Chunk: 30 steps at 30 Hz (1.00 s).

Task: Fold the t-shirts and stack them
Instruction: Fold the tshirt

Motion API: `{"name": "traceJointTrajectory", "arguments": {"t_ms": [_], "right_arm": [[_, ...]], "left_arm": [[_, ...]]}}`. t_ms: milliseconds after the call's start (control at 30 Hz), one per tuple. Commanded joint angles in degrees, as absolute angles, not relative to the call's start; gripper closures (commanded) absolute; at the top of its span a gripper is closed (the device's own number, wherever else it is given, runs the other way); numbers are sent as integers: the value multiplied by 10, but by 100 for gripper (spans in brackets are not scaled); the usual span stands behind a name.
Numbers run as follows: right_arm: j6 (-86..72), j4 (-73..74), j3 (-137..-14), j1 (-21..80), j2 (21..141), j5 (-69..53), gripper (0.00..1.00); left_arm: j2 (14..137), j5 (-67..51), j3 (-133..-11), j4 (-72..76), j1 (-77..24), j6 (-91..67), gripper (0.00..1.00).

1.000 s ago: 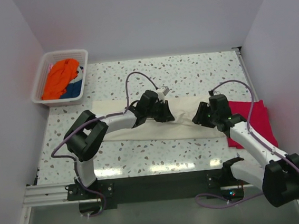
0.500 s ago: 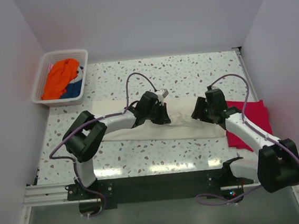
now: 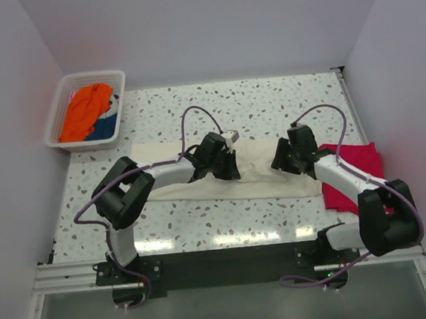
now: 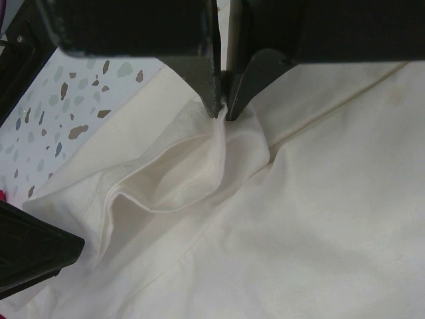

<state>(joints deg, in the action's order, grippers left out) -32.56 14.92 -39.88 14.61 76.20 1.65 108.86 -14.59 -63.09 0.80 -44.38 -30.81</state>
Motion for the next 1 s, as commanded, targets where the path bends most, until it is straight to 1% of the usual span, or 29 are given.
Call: {"name": "traceJointTrajectory", "arguments": {"t_ms": [0, 33, 67, 200, 233, 333, 400, 433, 533, 567, 700, 733, 800, 867, 900, 967], "right_arm": [[-335, 127, -410, 146, 739, 5, 51], [-336, 133, -409, 146, 734, 4, 54], [-337, 135, -405, 146, 720, 4, 60], [-340, 150, -398, 146, 688, 1, 73], [-339, 158, -396, 146, 684, 2, 79], [-339, 171, -390, 146, 663, -11, 82], [-332, 181, -389, 146, 652, -2, 76], [-330, 185, -388, 146, 650, 12, 68], [-323, 183, -391, 146, 663, 23, 59], [-322, 175, -391, 146, 671, 20, 54], [-317, 155, -403, 145, 721, 5, 43], [-316, 142, -403, 144, 743, 1, 37], [-317, 128, -405, 143, 764, -13, 34], [-321, 107, -405, 142, 787, -28, 34], [-323, 103, -405, 143, 792, -32, 34], [-329, 89, -402, 142, 795, -41, 37]], "left_arm": [[1092, -140, -643, 2, -446, -296, 100], [1092, -140, -643, 2, -446, -296, 100], [1092, -140, -644, 3, -446, -298, 100], [1092, -142, -649, 6, -446, -301, 100], [1092, -141, -652, 6, -446, -301, 100], [1094, -142, -657, 6, -446, -302, 100], [1096, -143, -658, 5, -446, -302, 100], [1097, -143, -658, 5, -446, -302, 100], [1100, -142, -658, 5, -446, -303, 100], [1101, -142, -658, 6, -446, -303, 100], [1105, -144, -660, 7, -446, -304, 100], [1106, -144, -660, 8, -446, -304, 100], [1107, -145, -661, 8, -446, -304, 100], [1108, -145, -661, 9, -446, -304, 100], [1109, -145, -660, 9, -446, -305, 100], [1109, -145, -660, 9, -446, -305, 100]]}}
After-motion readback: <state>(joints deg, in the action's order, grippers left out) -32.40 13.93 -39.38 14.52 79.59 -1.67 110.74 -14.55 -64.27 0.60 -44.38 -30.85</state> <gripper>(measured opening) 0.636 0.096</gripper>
